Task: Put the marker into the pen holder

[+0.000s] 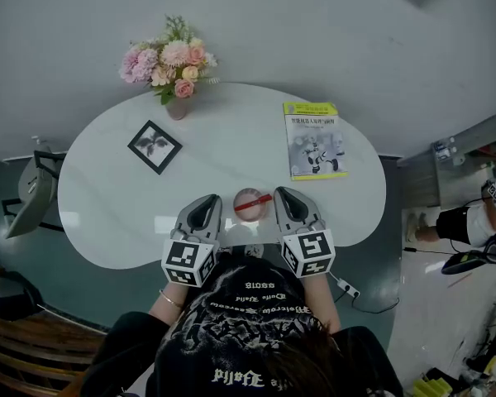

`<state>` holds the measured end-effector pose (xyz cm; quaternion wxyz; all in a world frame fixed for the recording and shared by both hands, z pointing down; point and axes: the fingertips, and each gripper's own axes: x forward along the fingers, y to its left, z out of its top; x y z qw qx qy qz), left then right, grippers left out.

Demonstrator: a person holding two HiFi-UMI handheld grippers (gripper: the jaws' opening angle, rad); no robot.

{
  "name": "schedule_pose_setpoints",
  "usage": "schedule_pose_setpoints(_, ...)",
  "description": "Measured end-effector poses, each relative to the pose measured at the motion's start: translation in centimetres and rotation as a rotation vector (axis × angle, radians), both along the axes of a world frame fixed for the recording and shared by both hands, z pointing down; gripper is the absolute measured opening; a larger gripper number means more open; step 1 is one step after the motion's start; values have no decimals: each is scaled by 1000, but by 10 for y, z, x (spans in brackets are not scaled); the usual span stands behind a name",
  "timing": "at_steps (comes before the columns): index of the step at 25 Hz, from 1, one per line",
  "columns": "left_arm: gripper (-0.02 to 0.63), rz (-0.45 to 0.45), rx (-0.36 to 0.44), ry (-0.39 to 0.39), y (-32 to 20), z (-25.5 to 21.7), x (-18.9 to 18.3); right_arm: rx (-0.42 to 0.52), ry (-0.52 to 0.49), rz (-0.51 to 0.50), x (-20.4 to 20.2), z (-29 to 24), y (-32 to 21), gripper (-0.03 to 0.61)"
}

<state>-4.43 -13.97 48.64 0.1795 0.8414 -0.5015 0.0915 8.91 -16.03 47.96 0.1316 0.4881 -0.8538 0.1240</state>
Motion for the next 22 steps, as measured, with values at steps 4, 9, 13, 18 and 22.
schedule_pose_setpoints(4, 35, 1, 10, 6, 0, -1, 2, 31, 7, 33, 7, -6, -3, 28)
schedule_pose_setpoints(9, 35, 10, 11, 23, 4, -1, 4, 13, 24, 35, 10, 0, 1, 28)
schedule_pose_setpoints(13, 35, 18, 15, 22, 4, 0, 8, 5, 41, 30, 13, 4, 1, 28)
schedule_pose_setpoints(18, 35, 6, 11, 23, 4, 2, 8, 4, 44, 28, 14, 4, 1, 28)
schedule_pose_setpoints(22, 35, 2, 9, 21, 4, 1, 8, 4, 43, 28, 16, 3, 1, 28)
